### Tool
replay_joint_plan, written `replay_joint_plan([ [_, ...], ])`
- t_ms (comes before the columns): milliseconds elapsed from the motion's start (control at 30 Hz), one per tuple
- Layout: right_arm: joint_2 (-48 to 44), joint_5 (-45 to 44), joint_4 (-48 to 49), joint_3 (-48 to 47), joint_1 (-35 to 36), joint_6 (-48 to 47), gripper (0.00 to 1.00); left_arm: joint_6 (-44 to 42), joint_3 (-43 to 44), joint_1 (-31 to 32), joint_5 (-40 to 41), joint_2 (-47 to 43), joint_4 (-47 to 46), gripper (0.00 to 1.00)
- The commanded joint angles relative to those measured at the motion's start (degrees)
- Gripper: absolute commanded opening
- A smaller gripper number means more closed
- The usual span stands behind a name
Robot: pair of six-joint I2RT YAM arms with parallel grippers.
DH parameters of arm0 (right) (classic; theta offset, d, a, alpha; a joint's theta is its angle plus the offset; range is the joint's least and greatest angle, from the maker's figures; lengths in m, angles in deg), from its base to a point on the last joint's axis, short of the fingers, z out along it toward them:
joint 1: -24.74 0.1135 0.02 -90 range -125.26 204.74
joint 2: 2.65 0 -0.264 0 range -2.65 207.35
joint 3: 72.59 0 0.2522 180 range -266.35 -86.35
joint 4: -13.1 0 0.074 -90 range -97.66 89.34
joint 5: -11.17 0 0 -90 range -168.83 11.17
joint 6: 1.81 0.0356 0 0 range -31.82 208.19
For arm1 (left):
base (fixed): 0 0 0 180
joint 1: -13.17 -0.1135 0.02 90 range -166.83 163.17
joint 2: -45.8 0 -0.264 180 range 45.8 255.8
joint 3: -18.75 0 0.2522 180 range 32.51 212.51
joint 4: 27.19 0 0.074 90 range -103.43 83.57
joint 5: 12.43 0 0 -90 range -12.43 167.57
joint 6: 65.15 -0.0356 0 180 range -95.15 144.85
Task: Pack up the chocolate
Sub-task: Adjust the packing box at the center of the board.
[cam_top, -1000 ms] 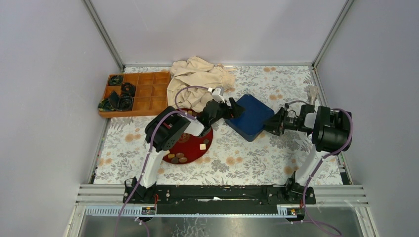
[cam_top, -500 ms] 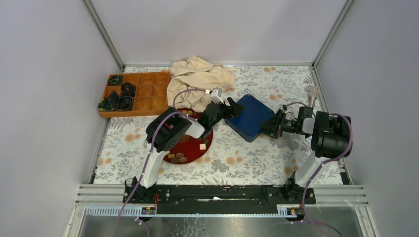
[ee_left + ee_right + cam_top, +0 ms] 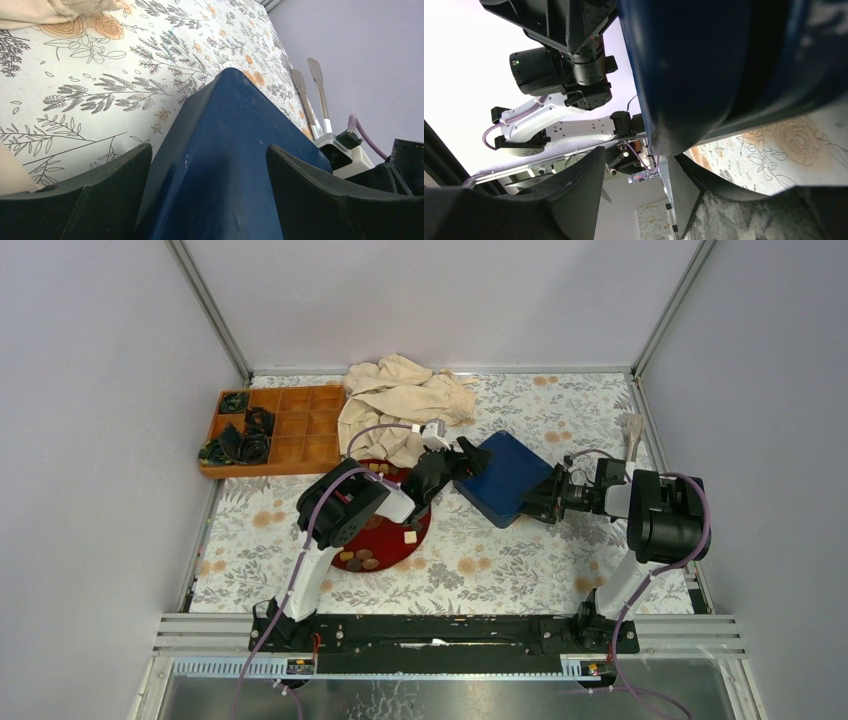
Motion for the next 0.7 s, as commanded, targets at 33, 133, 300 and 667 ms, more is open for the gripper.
replay_joint_plan([
  [33,-0.6,-8.9,10.8,0.2,6.5,1.2,0.57,8.7,0.5,13.3,-14.1,-1.1,-9.4,0.89],
  [133,-0.8,-9.9,12.5,0.8,6.5,2.7,0.56,9.0,0.0,13.7,-13.6,-1.2,-9.8,0.89],
  [300,-1.6,-11.4,20.3,3.2,6.5,8.7,0.56,9.9,-1.6,14.5,-11.7,-2.1,-11.4,0.89],
  [667,-3.0,-12.8,20.4,4.4,6.6,9.0,0.57,10.7,-4.7,17.3,-4.1,-4.2,-12.2,0.89],
])
